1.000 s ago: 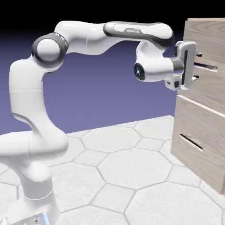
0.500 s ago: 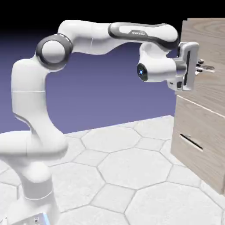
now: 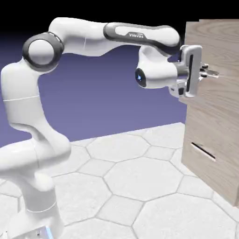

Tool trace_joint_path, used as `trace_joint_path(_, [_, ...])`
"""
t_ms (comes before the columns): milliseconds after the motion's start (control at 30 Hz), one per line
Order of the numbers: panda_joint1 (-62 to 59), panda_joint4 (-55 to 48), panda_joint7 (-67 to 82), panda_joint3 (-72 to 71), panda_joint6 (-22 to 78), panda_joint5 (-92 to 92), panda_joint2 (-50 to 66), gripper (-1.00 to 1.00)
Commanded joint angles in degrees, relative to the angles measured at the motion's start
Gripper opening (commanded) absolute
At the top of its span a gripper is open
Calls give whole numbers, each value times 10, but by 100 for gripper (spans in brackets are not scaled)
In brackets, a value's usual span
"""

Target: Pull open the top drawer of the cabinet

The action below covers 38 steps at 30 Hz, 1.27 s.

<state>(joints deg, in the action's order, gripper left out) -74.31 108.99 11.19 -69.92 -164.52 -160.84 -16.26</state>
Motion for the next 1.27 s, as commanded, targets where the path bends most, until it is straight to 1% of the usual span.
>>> trace_joint_path(0, [20,10,-11,21,3,5,-8,-100])
trace_joint_path(67, [61,19,0,60,3,0,-7,-100])
trace_joint_path(233, [165,20,88,151,-9,-45,30,-100])
trace_joint_path(433, [289,53,104,271,-9,-51,17,-100])
trace_joint_path(600, [393,98,106,372,-8,-51,-16,-100])
trace_joint_path(733, [474,151,104,449,-10,-46,-63,-100])
trace_joint_path(900, [532,244,52,501,-20,-8,-167,-100])
trace_joint_path(1100, [603,335,18,554,-58,30,-288,-100])
trace_joint_path(1133, [603,335,18,554,-58,30,-288,100])
trace_joint_path(1167, [603,335,18,554,-58,30,-288,100])
trace_joint_path(1233, [627,359,9,568,-79,41,-329,100])
